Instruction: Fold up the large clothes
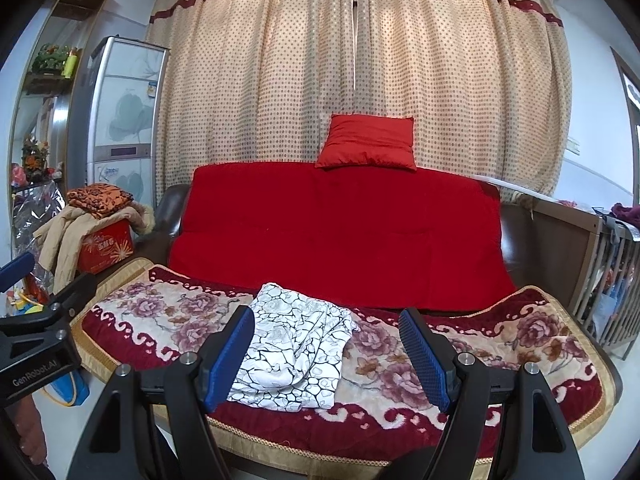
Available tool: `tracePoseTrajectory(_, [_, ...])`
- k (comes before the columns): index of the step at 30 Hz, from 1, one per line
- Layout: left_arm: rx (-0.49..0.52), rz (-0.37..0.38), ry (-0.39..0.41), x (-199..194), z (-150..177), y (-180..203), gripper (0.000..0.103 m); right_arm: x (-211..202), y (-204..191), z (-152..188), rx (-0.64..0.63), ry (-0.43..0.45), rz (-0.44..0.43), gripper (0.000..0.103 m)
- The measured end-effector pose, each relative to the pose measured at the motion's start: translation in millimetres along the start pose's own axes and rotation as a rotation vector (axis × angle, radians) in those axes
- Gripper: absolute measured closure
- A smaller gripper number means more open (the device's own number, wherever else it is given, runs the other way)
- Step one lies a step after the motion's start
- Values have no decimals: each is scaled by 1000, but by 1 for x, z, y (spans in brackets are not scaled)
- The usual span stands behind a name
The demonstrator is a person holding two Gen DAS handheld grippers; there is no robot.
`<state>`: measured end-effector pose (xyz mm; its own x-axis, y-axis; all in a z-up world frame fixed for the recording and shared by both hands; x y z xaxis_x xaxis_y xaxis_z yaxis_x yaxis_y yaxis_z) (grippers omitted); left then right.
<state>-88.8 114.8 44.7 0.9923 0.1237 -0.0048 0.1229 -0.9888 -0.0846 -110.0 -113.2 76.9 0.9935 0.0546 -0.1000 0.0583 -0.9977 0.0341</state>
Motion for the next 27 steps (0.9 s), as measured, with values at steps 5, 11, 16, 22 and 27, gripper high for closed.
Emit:
tracePoseTrajectory(5, [-2,-3,-16,4,5,-3,0,3,-3,2,4,-12,-17,25])
tracePoseTrajectory(11, [3,-10,-23,3,7,-5,0,2,-8,1,1,-13,-34,25])
tracePoseTrajectory(16, [1,-21,-13,-1,5,-9,0,-3,-12,-2,0,-5,-47,25])
tracePoseTrajectory(22, [6,-24,-14,-2,6,-8,0,-4,-16,-3,-5,-2,-58,25])
tracePoseTrajectory(27, [14,-19,-31,2,11,-6,0,0,-17,3,0,-22,-65,25])
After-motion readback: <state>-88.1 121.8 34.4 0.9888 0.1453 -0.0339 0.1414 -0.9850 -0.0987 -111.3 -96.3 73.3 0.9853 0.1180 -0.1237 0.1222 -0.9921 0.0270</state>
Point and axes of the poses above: each gripper's, at about its wrist camera, not at the fingertips, and x roughly the way its jaws point, y to its right, z to its underside, the point moved 6 cm from there along x, roughly the way its jaws point, and after that the axes turned 13 degrees about y, right-handed, at the moved point
